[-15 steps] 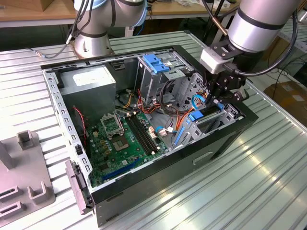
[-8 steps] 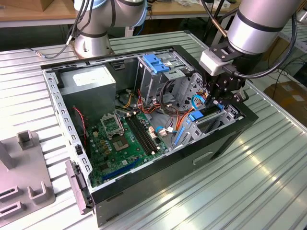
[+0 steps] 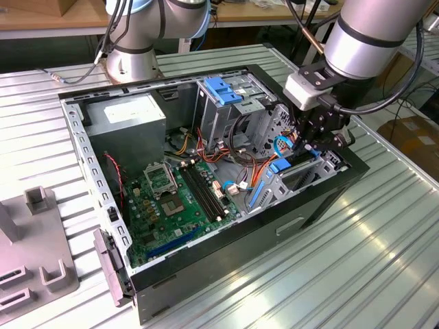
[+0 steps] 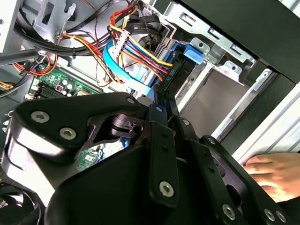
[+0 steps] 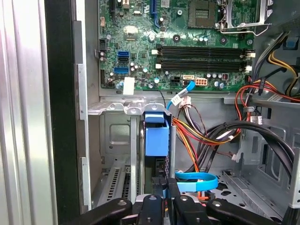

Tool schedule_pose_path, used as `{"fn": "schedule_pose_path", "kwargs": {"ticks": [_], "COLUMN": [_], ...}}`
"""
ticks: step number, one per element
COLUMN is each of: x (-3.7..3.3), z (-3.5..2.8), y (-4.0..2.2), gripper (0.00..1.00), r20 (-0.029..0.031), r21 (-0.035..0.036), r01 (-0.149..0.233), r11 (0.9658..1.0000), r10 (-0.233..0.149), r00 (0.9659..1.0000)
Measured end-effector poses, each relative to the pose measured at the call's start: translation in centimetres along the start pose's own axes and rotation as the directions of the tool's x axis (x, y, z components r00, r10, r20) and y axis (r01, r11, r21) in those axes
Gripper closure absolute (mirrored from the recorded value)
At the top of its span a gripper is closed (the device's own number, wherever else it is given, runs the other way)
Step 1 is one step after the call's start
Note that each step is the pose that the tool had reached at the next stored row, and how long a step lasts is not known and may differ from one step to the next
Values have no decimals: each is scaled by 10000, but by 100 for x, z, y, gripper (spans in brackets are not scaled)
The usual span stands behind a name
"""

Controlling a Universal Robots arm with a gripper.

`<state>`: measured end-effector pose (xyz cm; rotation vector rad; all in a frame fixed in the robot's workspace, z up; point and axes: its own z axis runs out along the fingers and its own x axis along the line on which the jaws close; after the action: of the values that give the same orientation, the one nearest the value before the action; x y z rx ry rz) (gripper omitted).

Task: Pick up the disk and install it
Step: 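Insert the second disk wire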

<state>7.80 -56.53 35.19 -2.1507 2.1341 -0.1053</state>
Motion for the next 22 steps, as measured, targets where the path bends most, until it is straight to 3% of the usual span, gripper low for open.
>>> {"fn": "schedule_pose_path", "kwargs": {"ticks": [2,9,22], "x": [1,1,2], "z": [1,-1,37], "y": [5,31,37], "gripper": [84,84,84], "r20": [0,13,33], "r21": [17,238,253], "r01": [5,52,149], "r11": [10000,9997,9996], "r10": [-5,-53,-150], "r00": [10000,10000,9999]}}
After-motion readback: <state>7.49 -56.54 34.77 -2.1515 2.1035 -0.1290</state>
